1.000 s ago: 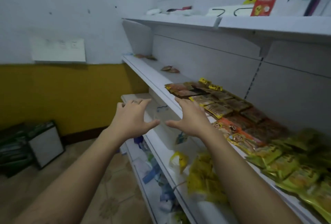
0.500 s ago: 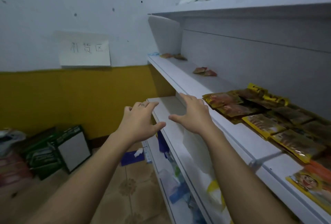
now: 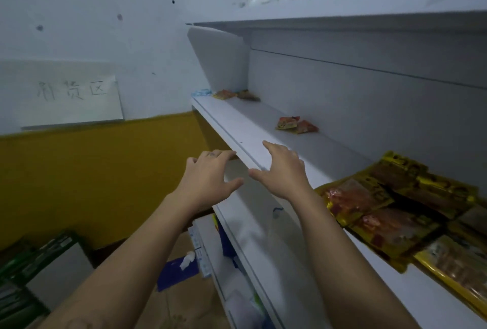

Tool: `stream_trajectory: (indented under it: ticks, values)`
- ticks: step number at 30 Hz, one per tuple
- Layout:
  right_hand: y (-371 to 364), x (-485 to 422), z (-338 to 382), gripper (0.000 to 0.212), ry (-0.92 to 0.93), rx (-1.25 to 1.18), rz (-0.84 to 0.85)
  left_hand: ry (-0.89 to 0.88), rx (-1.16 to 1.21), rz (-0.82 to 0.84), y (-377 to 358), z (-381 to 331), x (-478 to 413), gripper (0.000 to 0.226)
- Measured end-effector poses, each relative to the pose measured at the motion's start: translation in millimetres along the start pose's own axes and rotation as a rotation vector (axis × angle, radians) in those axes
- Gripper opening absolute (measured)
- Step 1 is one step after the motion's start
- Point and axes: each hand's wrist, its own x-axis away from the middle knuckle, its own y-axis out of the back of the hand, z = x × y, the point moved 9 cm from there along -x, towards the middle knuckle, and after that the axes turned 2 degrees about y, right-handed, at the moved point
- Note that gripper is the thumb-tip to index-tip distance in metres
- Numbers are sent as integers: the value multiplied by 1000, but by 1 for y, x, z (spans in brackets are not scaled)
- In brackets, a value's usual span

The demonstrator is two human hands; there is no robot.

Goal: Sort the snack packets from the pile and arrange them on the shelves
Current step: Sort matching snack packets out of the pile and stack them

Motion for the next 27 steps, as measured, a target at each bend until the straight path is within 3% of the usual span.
stream_trajectory:
  ticks: [14, 18, 23, 27]
  values:
    - [-49, -153, -103, 71, -459, 58, -10, -298, 118, 120, -102, -3, -211, 65]
    - [-59, -196, -133, 60, -606, 91, -34, -395, 151, 181, -136, -7, -282, 66]
    - [-50, -245, -153, 49, -706, 86, -154, -531, 207, 207, -167, -28, -352, 64]
    - [-52, -268, -162, 59, -731, 68, -230, -589, 308, 292, -194, -57, -389, 79]
